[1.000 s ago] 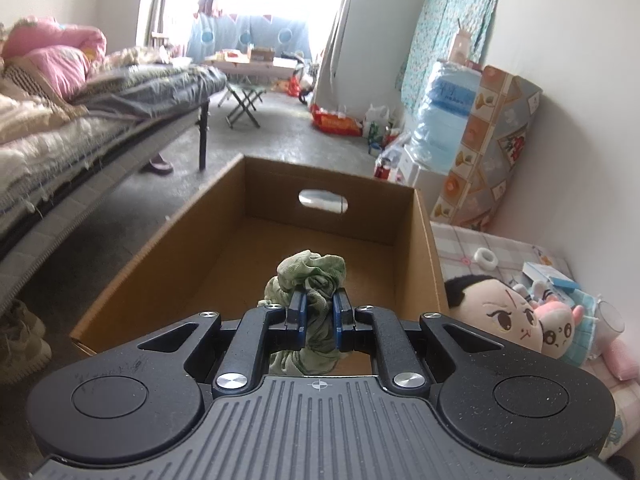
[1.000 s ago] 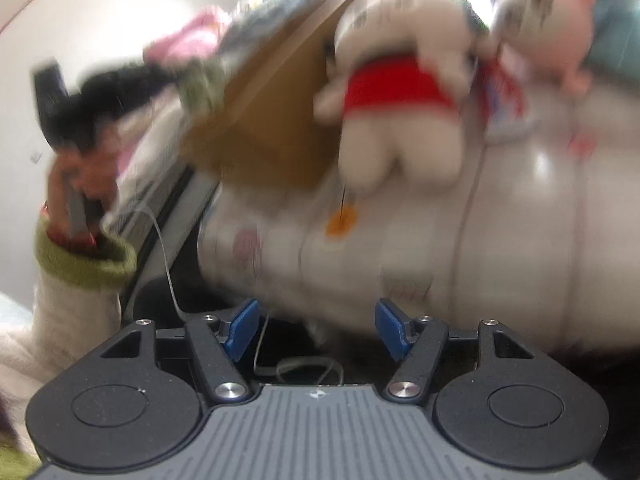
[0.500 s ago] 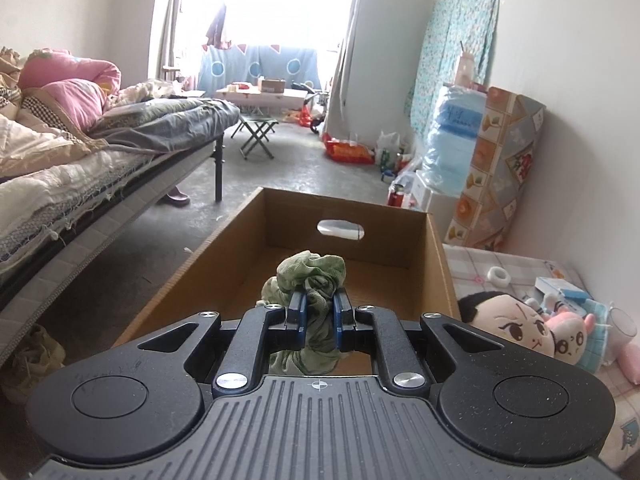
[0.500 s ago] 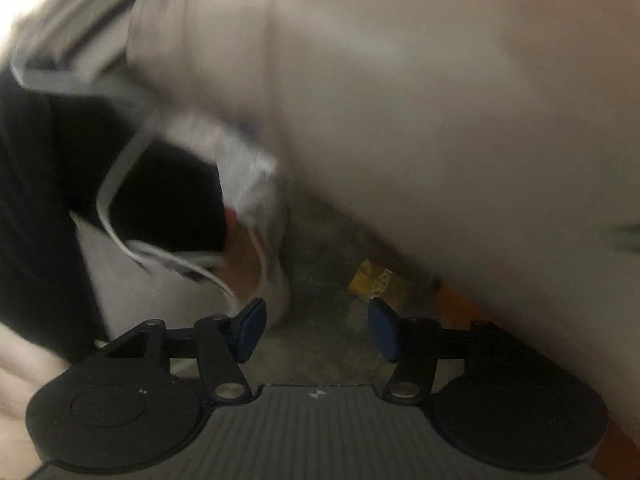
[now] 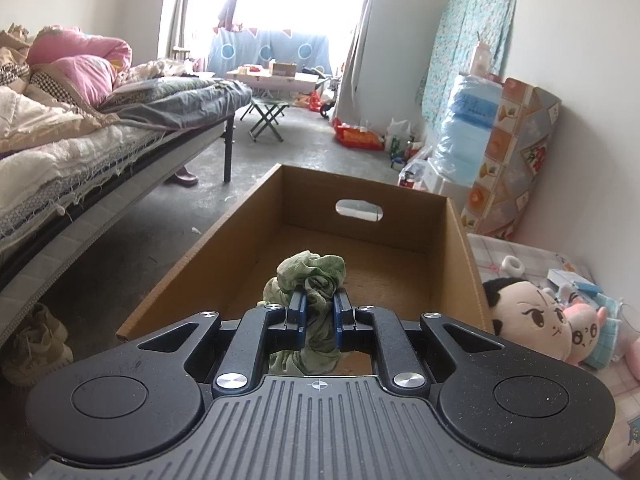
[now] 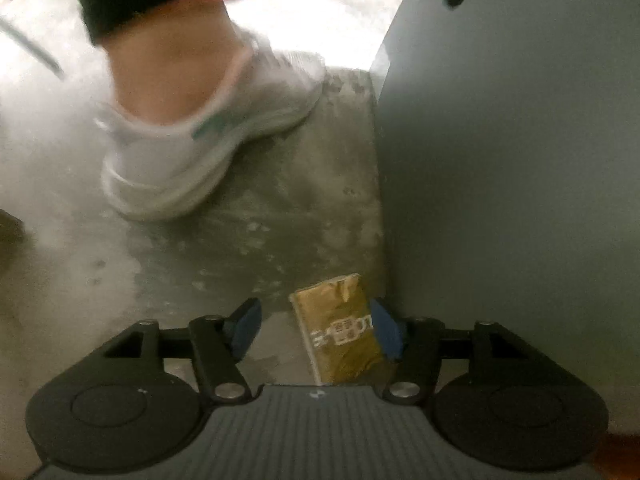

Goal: Organize soft objects

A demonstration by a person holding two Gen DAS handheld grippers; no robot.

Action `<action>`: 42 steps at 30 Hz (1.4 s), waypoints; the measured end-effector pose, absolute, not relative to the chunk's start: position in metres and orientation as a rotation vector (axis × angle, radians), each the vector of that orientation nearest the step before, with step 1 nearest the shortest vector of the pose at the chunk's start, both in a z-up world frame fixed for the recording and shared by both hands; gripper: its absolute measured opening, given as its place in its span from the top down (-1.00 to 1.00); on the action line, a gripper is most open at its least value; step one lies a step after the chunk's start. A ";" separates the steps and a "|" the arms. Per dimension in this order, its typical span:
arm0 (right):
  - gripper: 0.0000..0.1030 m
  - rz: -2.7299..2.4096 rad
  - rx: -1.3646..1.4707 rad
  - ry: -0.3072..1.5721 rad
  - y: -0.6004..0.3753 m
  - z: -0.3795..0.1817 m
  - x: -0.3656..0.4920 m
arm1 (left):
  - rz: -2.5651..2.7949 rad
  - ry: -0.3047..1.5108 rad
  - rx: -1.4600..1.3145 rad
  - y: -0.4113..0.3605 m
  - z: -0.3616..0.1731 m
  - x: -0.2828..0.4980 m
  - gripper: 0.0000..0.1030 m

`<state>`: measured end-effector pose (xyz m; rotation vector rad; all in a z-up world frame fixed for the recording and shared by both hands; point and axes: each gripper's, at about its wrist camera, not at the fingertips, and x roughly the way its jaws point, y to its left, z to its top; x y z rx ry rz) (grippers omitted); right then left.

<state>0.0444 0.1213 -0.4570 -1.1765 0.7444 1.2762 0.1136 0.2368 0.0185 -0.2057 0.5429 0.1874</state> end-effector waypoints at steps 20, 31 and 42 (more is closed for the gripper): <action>-0.16 1.285 -1.411 0.669 0.136 -0.513 0.039 | 0.176 0.594 -0.225 0.245 -0.001 0.129 0.78; 0.31 1.270 -1.380 0.648 0.135 -0.501 0.046 | 0.176 0.584 -0.214 0.241 0.003 0.124 0.78; 0.32 1.460 -1.171 0.631 0.117 -0.402 0.017 | 0.181 0.582 -0.238 0.245 0.000 0.118 0.78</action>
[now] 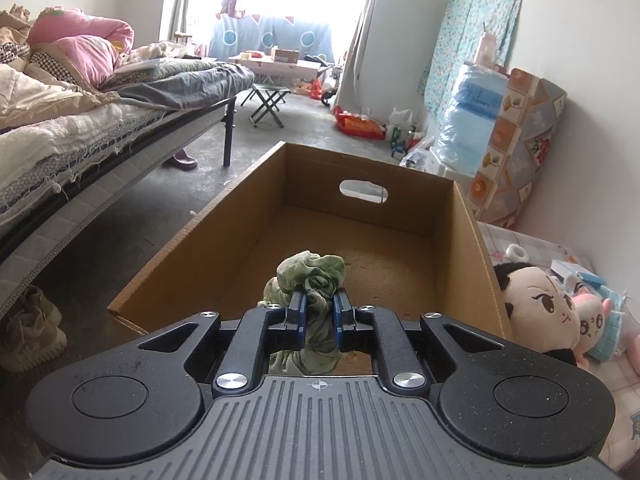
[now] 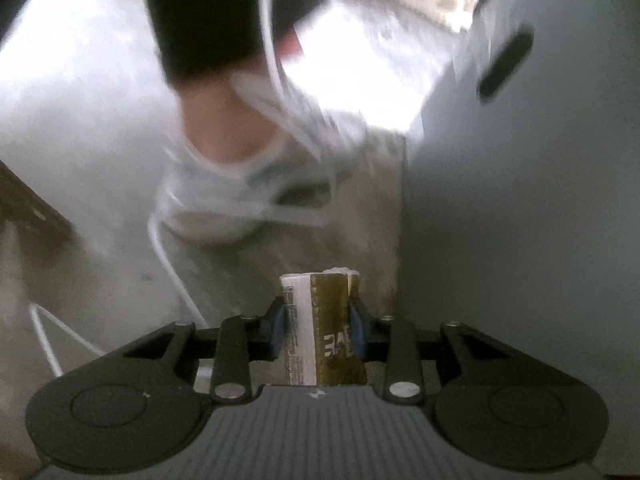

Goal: Organize soft objects

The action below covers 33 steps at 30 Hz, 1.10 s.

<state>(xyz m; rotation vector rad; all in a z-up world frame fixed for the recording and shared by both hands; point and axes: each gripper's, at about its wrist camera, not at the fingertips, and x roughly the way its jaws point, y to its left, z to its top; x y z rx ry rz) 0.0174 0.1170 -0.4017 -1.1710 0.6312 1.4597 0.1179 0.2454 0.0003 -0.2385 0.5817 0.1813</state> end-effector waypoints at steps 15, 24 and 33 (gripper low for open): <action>0.33 1.505 -0.870 0.649 0.114 -0.285 -0.041 | 0.159 0.577 -0.240 0.236 0.002 0.094 0.78; 0.33 1.348 -0.806 0.372 0.087 -0.202 -0.037 | 0.155 0.565 -0.230 0.230 0.014 0.083 0.78; 0.33 1.128 -0.670 0.139 0.046 -0.089 -0.032 | 0.111 0.501 -0.241 0.220 0.054 0.070 0.79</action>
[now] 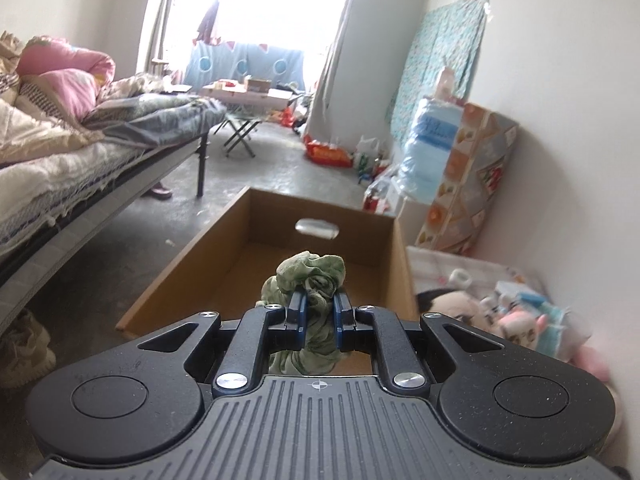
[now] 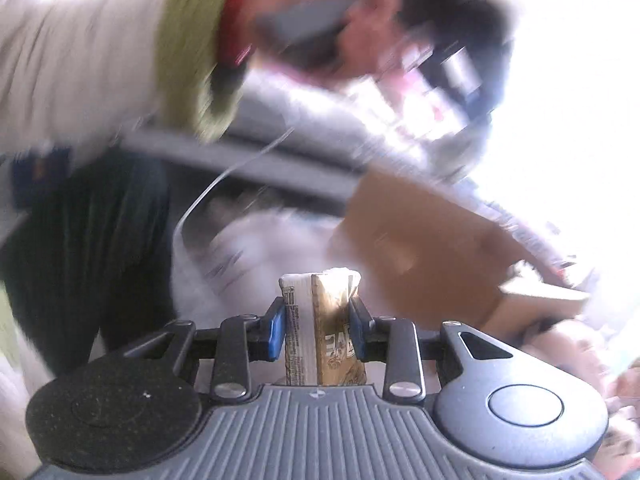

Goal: Organize soft objects

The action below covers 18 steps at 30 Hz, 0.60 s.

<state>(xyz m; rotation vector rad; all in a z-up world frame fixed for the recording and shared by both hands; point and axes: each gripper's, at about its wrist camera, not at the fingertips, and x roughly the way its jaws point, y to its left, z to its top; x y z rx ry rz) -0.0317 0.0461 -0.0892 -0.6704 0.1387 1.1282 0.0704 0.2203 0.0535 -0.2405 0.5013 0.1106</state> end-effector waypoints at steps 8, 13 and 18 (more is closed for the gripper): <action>0.33 1.002 -0.561 -0.054 0.033 0.002 -0.003 | 0.068 0.463 -0.242 0.225 0.092 0.088 0.78; 0.33 0.978 -0.435 -0.063 0.042 0.053 0.060 | 0.078 0.493 -0.249 0.236 0.106 0.121 0.78; 0.33 0.970 -0.324 0.076 0.083 0.079 0.162 | 0.092 0.569 -0.284 0.254 0.096 0.171 0.78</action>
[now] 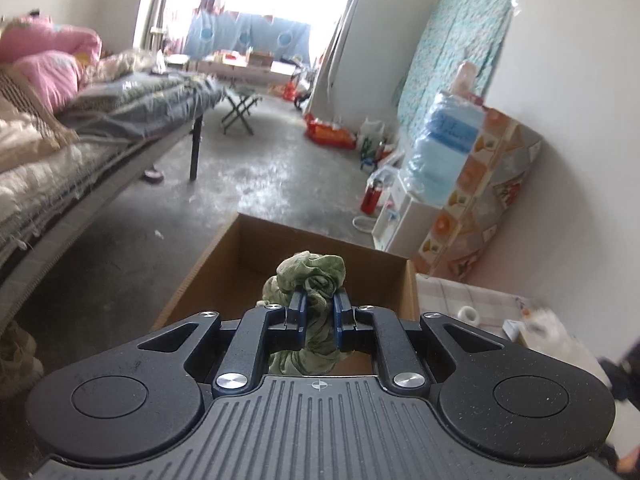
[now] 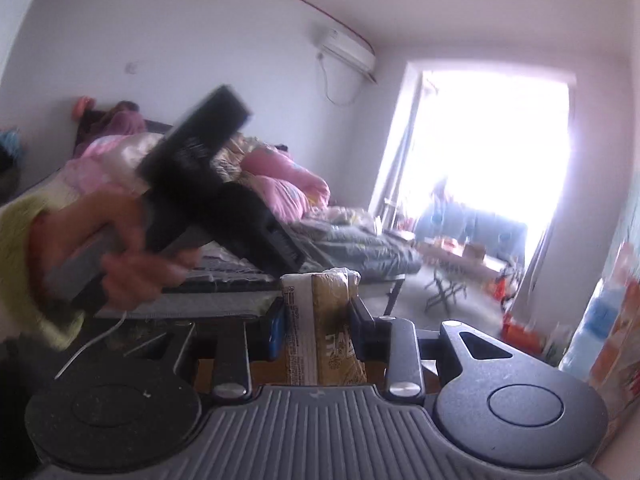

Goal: Organize soft objects
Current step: 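Lower both tools into the box and open them, releasing scrunchie and packet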

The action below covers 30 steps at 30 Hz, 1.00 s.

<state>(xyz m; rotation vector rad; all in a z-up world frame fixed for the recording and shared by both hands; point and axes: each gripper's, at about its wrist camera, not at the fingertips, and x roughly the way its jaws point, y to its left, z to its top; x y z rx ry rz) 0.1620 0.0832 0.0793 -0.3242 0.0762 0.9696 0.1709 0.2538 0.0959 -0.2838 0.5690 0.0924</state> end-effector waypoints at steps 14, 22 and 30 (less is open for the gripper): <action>0.31 0.872 -0.033 0.681 0.159 0.021 0.398 | 0.142 0.812 -0.427 0.308 0.012 0.333 0.75; 0.27 0.815 -0.024 0.822 0.191 -0.011 0.419 | 0.236 0.840 -0.381 0.316 -0.012 0.363 0.68; 0.15 0.830 0.088 0.893 0.199 -0.037 0.447 | 0.294 0.845 -0.436 0.334 -0.029 0.378 0.21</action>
